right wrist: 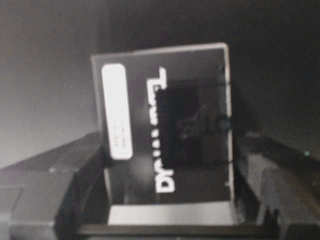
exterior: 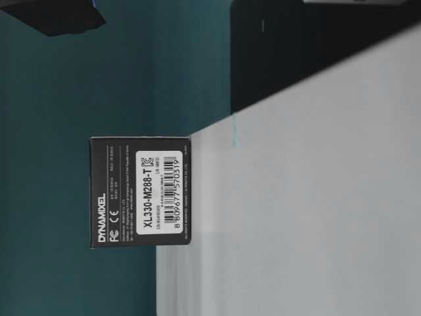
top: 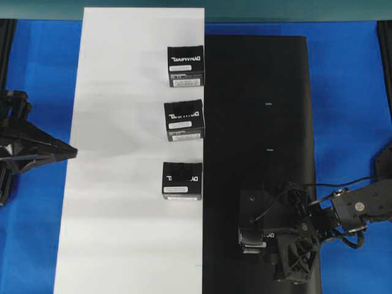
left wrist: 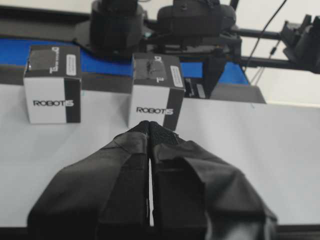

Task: Place the box from the black base onto the white base.
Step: 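Lower the right gripper and close it around the black-and-white box, then lift the box and carry it left onto the white base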

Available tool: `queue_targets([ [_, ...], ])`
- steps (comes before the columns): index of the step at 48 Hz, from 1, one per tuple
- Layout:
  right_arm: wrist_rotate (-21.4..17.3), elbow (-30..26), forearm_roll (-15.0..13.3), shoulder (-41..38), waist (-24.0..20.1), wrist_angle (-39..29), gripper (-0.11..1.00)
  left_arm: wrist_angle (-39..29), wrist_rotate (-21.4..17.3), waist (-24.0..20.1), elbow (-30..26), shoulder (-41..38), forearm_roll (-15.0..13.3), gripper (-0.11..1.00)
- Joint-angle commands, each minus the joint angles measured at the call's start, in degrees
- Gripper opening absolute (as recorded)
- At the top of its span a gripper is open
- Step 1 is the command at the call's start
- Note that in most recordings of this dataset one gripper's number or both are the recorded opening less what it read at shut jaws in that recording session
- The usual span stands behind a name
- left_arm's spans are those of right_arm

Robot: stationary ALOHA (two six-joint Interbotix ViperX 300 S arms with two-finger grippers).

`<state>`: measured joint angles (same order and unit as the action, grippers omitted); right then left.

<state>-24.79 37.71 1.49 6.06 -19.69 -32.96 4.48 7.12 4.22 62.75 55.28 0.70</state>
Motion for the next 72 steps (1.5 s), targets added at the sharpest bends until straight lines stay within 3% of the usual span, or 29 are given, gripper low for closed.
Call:
queue_targets([
  [1, 0.1, -0.8, 0.3, 1.3, 0.2, -0.4, 0.56, 0.3, 0.0, 0.0, -1.1, -0.3, 0.1, -0.02],
  [18, 0.1, -7.0, 0.4, 5.9, 0.1, -9.1, 0.56, 0.3, 0.1, 0.0, -1.1, -0.4, 0.1, -0.02],
  [32, 0.2, -21.2, -1.2, 4.1, 0.0, -20.2, 0.55, 0.3, 0.1, 0.0, -1.2, -0.3, 0.1, -0.02],
  [48, 0.5, -34.5, -2.6, -2.6, -0.3, -27.8, 0.56, -1.1, 0.1, 0.0, -1.8, -0.3, 0.1, -0.02],
  [59, 0.5, -40.9, -4.3, -7.1, -0.1, -28.4, 0.55, -2.7, 0.2, 0.0, -1.8, 0.1, 0.1, -0.02],
  [72, 0.5, -44.6, -4.8, -11.3, 0.4, -28.3, 0.55, -4.7, 0.1, 0.0, -1.8, 0.8, 0.1, -0.02],
])
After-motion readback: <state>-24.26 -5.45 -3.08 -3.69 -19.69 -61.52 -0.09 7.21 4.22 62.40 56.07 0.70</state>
